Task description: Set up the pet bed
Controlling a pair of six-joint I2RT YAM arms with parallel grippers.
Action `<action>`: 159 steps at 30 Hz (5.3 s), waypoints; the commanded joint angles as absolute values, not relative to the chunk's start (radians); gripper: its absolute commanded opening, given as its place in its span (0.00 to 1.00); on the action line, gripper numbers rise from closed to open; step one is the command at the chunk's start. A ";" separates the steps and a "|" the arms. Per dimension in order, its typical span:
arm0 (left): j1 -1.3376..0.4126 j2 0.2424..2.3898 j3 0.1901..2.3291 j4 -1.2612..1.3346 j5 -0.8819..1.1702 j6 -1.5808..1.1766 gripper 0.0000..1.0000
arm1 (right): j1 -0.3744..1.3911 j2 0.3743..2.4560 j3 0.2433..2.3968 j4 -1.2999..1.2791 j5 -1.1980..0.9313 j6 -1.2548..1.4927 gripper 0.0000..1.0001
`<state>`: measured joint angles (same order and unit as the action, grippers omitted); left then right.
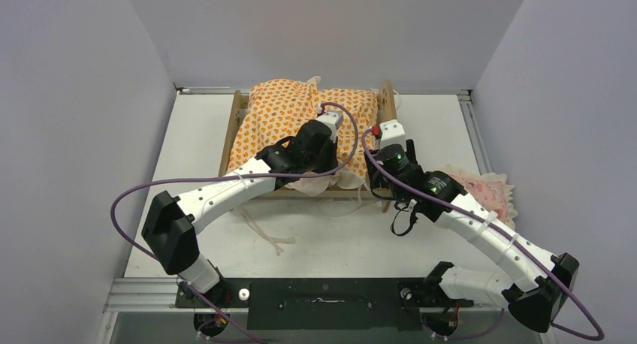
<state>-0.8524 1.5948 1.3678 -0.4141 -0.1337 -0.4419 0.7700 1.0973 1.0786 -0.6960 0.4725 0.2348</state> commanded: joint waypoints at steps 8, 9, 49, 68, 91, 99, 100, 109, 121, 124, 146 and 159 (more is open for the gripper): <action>-0.867 1.564 1.451 -0.423 -0.192 -0.412 0.72 | 0.556 1.152 0.996 -0.498 0.336 0.219 0.28; -0.867 1.550 1.449 -0.430 -0.200 -0.406 0.73 | 0.530 1.168 0.997 -0.472 0.308 0.204 0.26; -1.035 1.262 0.936 -0.254 -0.343 -0.370 0.79 | 0.600 1.411 0.576 0.241 0.569 0.905 0.54; -1.035 1.182 0.839 -0.271 -0.360 -0.396 0.86 | 0.646 1.691 0.689 0.080 0.606 1.005 0.36; -1.065 1.685 1.071 -0.054 -0.288 -0.278 0.80 | 0.632 1.073 0.497 -0.463 0.486 1.022 0.05; -1.065 1.873 1.178 -0.064 -0.304 -0.267 0.70 | 0.607 0.962 0.483 -0.520 0.437 0.978 0.05; -1.065 1.893 1.192 -0.075 -0.307 -0.267 0.69 | 0.606 0.952 0.483 -0.526 0.431 0.976 0.05; -1.065 1.976 1.198 -0.128 -0.309 -0.322 0.28 | 0.604 0.860 0.488 -0.537 0.396 0.952 0.05; -1.080 1.836 1.373 -0.021 -0.048 -0.511 0.00 | 0.603 0.739 0.506 -0.639 0.399 0.974 0.05; -1.078 1.851 1.482 -0.055 -0.020 -0.512 0.00 | 0.603 0.702 0.496 -0.691 0.395 1.030 0.05; -1.018 2.121 2.399 -0.344 0.108 -0.438 0.00 | 0.608 0.549 0.617 -1.038 0.771 1.385 0.05; -1.019 1.799 1.520 0.047 0.093 -0.599 0.00 | 0.607 0.577 0.605 -0.869 0.480 1.105 0.05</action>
<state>-1.0183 1.9705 1.6878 -0.1802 0.0948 -0.5247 0.6086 0.5354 0.5884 -0.9031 0.5728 1.1828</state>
